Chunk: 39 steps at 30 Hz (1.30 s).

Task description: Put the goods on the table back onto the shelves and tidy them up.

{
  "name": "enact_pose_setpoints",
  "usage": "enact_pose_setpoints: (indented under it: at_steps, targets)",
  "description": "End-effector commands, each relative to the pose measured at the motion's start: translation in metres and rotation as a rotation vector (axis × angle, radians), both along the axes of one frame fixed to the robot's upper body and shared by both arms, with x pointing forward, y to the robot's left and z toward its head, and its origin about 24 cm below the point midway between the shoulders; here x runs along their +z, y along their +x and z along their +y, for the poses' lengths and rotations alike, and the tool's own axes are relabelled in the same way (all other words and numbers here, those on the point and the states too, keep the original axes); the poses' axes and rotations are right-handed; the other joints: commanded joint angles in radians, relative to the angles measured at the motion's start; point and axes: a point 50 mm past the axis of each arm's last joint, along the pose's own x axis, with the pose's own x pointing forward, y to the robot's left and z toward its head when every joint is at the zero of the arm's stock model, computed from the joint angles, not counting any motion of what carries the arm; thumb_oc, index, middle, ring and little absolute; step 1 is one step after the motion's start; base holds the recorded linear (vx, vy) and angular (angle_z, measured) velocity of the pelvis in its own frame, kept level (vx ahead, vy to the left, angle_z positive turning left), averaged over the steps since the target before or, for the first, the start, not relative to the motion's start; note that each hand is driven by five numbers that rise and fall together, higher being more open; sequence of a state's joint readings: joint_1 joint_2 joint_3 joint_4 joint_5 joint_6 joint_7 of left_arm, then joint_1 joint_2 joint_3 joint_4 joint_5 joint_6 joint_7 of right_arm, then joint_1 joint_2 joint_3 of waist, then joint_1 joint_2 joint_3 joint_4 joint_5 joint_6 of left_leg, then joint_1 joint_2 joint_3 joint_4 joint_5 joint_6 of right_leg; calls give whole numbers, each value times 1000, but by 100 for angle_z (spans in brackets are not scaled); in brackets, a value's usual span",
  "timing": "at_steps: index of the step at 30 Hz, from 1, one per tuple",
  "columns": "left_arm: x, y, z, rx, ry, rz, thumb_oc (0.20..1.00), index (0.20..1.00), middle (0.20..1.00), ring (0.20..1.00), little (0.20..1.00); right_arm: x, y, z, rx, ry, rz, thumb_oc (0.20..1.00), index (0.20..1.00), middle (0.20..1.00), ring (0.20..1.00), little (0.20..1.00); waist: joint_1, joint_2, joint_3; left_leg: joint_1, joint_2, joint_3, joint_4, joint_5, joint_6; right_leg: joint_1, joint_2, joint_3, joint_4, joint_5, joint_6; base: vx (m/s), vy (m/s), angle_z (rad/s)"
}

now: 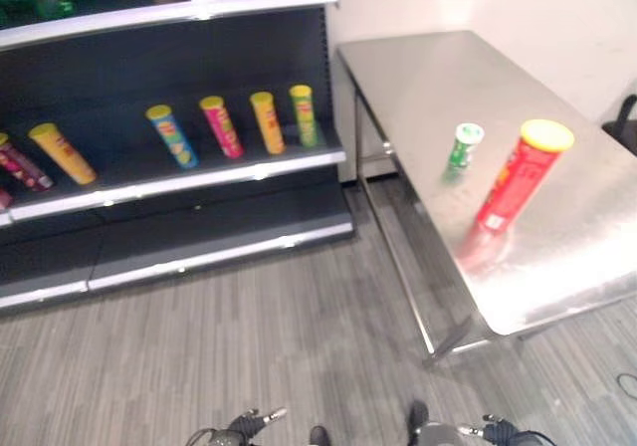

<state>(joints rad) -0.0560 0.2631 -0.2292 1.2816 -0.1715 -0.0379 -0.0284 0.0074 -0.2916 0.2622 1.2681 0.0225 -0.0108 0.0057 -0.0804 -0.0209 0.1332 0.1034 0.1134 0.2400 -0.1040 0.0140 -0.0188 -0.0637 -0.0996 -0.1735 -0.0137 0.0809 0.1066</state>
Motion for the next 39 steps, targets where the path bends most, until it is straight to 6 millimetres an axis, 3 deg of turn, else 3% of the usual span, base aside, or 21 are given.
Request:
enact_pose_setpoints:
  at_steps: [1, 10, 12, 13, 14, 16, 17, 18, 19, 20, 21, 22, 24, 25, 27, 29, 30, 31, 34, 38, 39]
  targets:
    - [6, 13, 8, -33, 28, -37, 1000, 1000, 1000, 1000, 1000, 1, -14, -15, -20, -43, 66, 1000, 1000, 1000, 1000, 1000, 2, -4, -11, -44, -65, 51, 18, 1, -38, 95, -7, 7, -33, -88, 33, 133, -67, 26]
    - [2, -2, 12, 12, 24, 0, 1000, 1000, 1000, 1000, 1000, 7, -49, -44, -259, -108, 108, 1000, 1000, 1000, 1000, 1000, -18, -11, -38, -14, -43, 62, 17, -9, -57, 160, 14, 0, -74, -101, 28, 51, -48, -3]
    - [4, -1, 18, 35, 25, -7, 1000, 1000, 1000, 1000, 1000, 21, -68, -79, -423, -193, 108, 1000, 1000, 1000, 1000, 1000, -30, -13, -41, -13, -37, 69, 17, -10, -61, 163, 17, 2, -74, -105, 27, 26, -31, -3]
    - [4, -1, 18, 35, 25, -7, 1000, 1000, 1000, 1000, 1000, 21, -68, -79, -423, -193, 108, 1000, 1000, 1000, 1000, 1000, -30, -13, -41, -13, -37, 69, 17, -10, -61, 163, 17, 2, -74, -105, 27, 43, -28, 0]
    - [5, 1, 19, 25, 25, -13, 1000, 1000, 1000, 1000, 1000, 54, -94, -134, -616, -352, 89, 1000, 1000, 1000, 1000, 1000, -44, -14, -42, -7, -35, 72, 17, -13, -65, 170, 16, 0, -74, -109, 29, 0, 0, 0]
    - [5, 2, 19, 25, 25, -13, 1000, 1000, 1000, 1000, 1000, 54, -94, -134, -617, -352, 89, 1000, 1000, 1000, 1000, 1000, -43, -14, -45, -11, -34, 73, 17, -11, -65, 166, 16, 0, -74, -107, 28, 0, 0, 0]
    - [5, 2, 18, 14, 27, -10, 1000, 1000, 1000, 1000, 1000, 69, -104, -152, -692, -414, 73, 1000, 1000, 1000, 1000, 1000, -47, -13, -47, -9, -34, 73, 17, -12, -66, 168, 16, -2, -74, -109, 29, 53, 1, 5]
    - [4, 1, 16, 4, 25, -6, 1000, 1000, 1000, 1000, 1000, 103, -111, -189, -814, -546, -13, 1000, 1000, 1000, 1000, 1000, -57, -12, -50, -5, -33, 74, 18, -16, -69, 173, 16, -6, -74, -113, 32, 48, 0, 0]
    - [4, 1, 15, 4, 25, -6, 1000, 1000, 1000, 1000, 1000, 103, -111, -190, -815, -546, -13, 1000, 1000, 1000, 1000, 1000, -56, -12, -52, -8, -33, 74, 17, -14, -69, 170, 16, -5, -74, -111, 31, 61, -1, -5]
    - [4, 2, 12, -4, 24, -8, 1000, 1000, 1000, 1000, 1000, 140, -111, -222, -893, -671, -120, 1000, 1000, 1000, 1000, 1000, -66, -12, -53, -4, -33, 75, 19, -19, -71, 174, 16, -7, -74, -116, 35, 0, 0, 0]
    - [4, 3, 12, -5, 24, -9, 1000, 1000, 1000, 1000, 1000, 140, -111, -222, -894, -672, -120, 1000, 1000, 1000, 1000, 1000, -65, -11, -55, -7, -33, 76, 18, -16, -71, 170, 16, -7, -74, -113, 35, 33, -5, 2]
    - [3, 3, 12, -4, 26, -10, 1000, 1000, 1000, 1000, 1000, 153, -105, -233, -876, -719, -161, 1000, 1000, 1000, 1000, 1000, -69, -12, -58, -8, -33, 77, 18, -16, -71, 168, 17, -6, -74, -113, 36, 8, -2, 7]
    - [2, 1, 10, 22, 23, -12, 1000, 1000, 1000, 1000, 1000, 217, -64, -267, -754, -916, -446, 1000, 1000, 1000, 1000, 1000, -84, -9, -56, -5, -31, 84, 19, -20, -72, 164, 18, -2, -71, -114, 38, 4, 1, -3]
    - [2, 1, 10, 21, 23, -11, 1000, 1000, 1000, 1000, 1000, 217, -64, -267, -755, -917, -445, 1000, 1000, 1000, 1000, 1000, -83, -9, -58, -6, -31, 84, 19, -19, -72, 163, 19, -2, -71, -114, 38, 8, -1, -11]
    - [0, -5, 7, 52, 12, -5, 1000, 1000, 1000, 1000, 1000, 294, -5, -269, -531, -1112, -792, 1000, 1000, 1000, 1000, 1000, -93, -6, -57, 2, -28, 94, 20, -26, -71, 161, 20, 3, -66, -113, 38, 19, -5, -9]
    - [0, -7, 5, 53, 6, 0, 1000, 1000, 1000, 1000, 1000, 329, 25, -260, -429, -1149, -969, 1000, 1000, 1000, 1000, 1000, -92, -5, -58, 5, -25, 101, 21, -27, -70, 159, 22, 7, -63, -115, 36, 6, -10, -17]
    - [0, -7, 5, 53, 6, 0, 1000, 1000, 1000, 1000, 1000, 329, 25, -260, -429, -1149, -969, 1000, 1000, 1000, 1000, 1000, -92, -5, -58, 5, -25, 101, 21, -27, -70, 159, 22, 7, -63, -115, 36, 5, -25, -8]
    - [-1, -8, 3, 37, -3, -1, 1000, 1000, 1000, 1000, 1000, 357, 54, -243, -300, -1127, -1142, 1000, 1000, 1000, 1000, 1000, -87, -4, -59, 11, -20, 103, 25, -33, -72, 161, 25, 8, -60, -121, 35, 15, -28, 4]
    - [0, -6, 3, 8, -11, -11, 1000, 1000, 1000, 1000, 1000, 392, 97, -209, -63, -1048, -1331, 1000, 1000, 1000, 1000, 1000, -75, -8, -61, 9, -14, 106, 26, -25, -74, 157, 26, 5, -57, -121, 31, -2, -37, -3]
    - [0, -6, 1, -17, -22, -14, 1000, 1000, 1000, 1000, 1000, 412, 124, -179, 101, -923, -1465, 1000, 1000, 1000, 1000, 1000, -59, -12, -64, 11, -11, 106, 29, -24, -77, 161, 25, -4, -54, -123, 30, -4, -22, 6]
    - [-1, -8, -1, -25, -33, -8, 1000, 1000, 1000, 1000, 1000, 420, 138, -162, 214, -861, -1495, 1000, 1000, 1000, 1000, 1000, -43, -13, -69, 12, -10, 106, 31, -23, -79, 165, 26, -10, -53, -124, 28, 8, -21, 7]
